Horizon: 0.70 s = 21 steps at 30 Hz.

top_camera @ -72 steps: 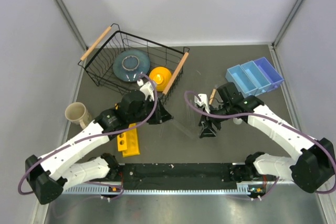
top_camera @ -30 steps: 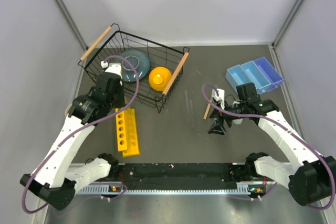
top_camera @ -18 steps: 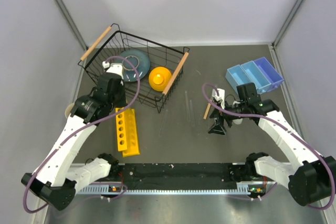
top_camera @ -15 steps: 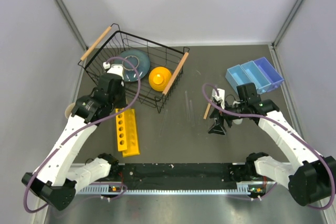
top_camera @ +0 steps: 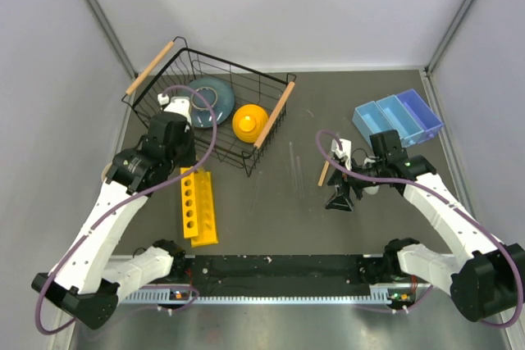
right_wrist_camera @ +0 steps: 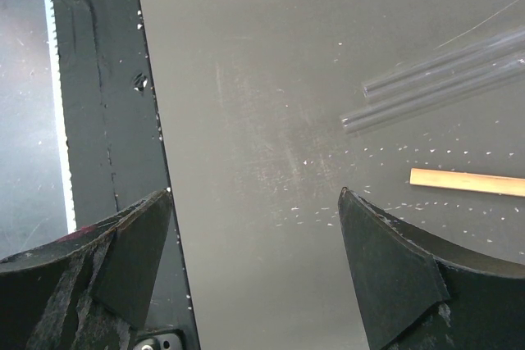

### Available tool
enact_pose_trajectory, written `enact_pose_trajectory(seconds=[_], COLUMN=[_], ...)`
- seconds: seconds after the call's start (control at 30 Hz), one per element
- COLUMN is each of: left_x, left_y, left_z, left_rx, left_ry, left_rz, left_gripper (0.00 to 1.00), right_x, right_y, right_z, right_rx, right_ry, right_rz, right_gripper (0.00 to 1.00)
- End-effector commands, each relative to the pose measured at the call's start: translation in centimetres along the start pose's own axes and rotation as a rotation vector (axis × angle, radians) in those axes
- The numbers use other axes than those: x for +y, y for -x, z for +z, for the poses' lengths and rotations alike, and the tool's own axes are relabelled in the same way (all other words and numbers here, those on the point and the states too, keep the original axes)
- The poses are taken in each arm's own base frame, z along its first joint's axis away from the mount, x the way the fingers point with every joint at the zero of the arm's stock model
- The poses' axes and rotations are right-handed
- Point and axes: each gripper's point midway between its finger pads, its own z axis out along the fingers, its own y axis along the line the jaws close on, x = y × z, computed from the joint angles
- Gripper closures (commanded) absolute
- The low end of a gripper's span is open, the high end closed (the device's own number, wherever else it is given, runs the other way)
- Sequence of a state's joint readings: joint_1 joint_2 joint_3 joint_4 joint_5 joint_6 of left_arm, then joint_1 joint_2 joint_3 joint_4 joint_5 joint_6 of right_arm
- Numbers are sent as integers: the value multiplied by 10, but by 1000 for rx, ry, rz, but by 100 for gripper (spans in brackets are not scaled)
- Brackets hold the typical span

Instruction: Organize the chemistry lab equipment

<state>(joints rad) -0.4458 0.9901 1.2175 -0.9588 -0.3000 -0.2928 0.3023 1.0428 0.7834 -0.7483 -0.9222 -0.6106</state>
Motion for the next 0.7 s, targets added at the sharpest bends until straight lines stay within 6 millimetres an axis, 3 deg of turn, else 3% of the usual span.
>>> enact_pose_trajectory(seconds=[0.0, 0.37, 0.67], left_x=[-2, 1, 3], left_y=[15, -2, -11], left_z=[-15, -12, 3], left_rx=[-50, 1, 24], left_ry=[-29, -20, 4], left_rz=[-20, -3, 21], left_gripper=[94, 94, 94], right_x=[-1, -1, -1], right_y=[7, 6, 7], right_z=[0, 0, 0], right_rx=[-32, -31, -32], right_ry=[15, 18, 18], right_rz=[-36, -34, -33], right_gripper=[16, 16, 16])
